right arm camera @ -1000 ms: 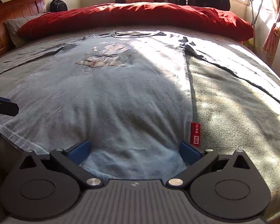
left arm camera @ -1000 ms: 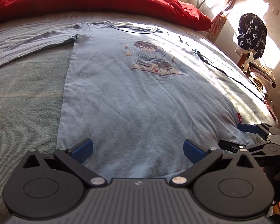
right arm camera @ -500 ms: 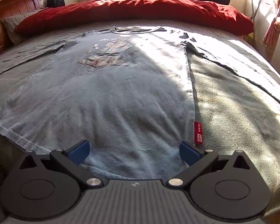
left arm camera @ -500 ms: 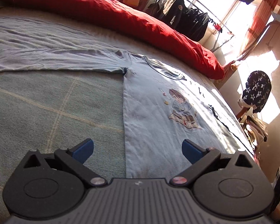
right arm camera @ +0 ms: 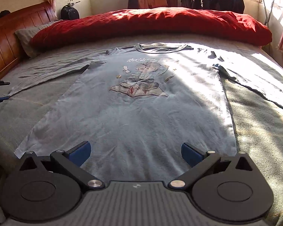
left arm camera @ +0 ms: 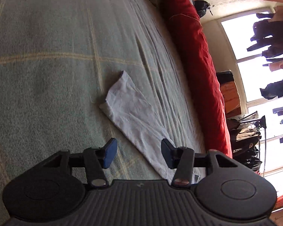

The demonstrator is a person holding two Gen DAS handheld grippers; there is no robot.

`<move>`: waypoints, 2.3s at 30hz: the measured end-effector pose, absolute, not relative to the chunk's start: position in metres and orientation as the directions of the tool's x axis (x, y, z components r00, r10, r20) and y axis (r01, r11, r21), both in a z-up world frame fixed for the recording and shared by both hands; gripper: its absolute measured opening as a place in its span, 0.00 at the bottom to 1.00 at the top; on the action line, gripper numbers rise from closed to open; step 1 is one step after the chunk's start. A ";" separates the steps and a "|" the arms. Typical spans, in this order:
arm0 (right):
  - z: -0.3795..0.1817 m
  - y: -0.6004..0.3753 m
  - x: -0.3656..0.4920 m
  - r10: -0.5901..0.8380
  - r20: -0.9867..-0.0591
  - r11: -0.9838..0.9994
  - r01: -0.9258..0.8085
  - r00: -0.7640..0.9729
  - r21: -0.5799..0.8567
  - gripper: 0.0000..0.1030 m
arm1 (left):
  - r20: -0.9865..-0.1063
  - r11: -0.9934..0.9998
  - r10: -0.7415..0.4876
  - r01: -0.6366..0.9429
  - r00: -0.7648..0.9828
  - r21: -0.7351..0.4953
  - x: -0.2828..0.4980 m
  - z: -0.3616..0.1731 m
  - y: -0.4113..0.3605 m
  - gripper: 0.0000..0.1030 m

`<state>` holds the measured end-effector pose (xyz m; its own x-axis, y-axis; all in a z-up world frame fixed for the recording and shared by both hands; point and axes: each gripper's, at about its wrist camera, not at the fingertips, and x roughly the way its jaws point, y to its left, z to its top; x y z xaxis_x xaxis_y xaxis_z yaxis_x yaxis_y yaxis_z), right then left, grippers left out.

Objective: Fold clothes
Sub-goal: 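Move the open left gripper down to the sleeve cuff, then close the left gripper on the light-blue sleeve cuff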

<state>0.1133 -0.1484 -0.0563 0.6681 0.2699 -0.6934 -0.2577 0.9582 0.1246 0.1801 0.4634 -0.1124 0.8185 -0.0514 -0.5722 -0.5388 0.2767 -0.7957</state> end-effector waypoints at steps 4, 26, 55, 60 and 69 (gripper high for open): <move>-0.062 -0.147 0.119 0.259 -0.711 0.962 -0.236 0.654 0.133 1.00 | -0.576 0.248 -0.040 -0.550 0.816 -0.797 0.195 -0.133 0.464 0.46; -0.075 -0.148 0.130 0.256 -0.736 0.966 -0.202 0.627 0.164 1.00 | -0.536 0.198 0.076 -0.539 0.841 -0.819 0.228 -0.142 0.480 0.46; -0.074 -0.147 0.121 0.290 -0.732 0.954 -0.242 0.616 0.174 1.00 | -0.659 0.348 0.135 -0.658 0.740 -0.668 0.243 -0.130 0.472 0.03; -0.071 -0.153 0.115 0.303 -0.716 0.951 -0.248 0.628 0.185 1.00 | -0.706 0.428 0.135 -0.684 0.695 -0.591 0.255 -0.109 0.461 0.02; -0.067 -0.168 0.106 0.334 -0.698 0.942 -0.257 0.633 0.217 1.00 | -0.691 0.540 0.115 -0.629 0.714 -0.560 0.274 -0.060 0.434 0.02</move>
<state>0.1062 -0.1679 -0.0674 0.6330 0.3339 -0.6984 -0.2569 0.9417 0.2174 0.2739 0.4341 -0.0601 0.7136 0.1146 -0.6911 -0.6286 0.5402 -0.5595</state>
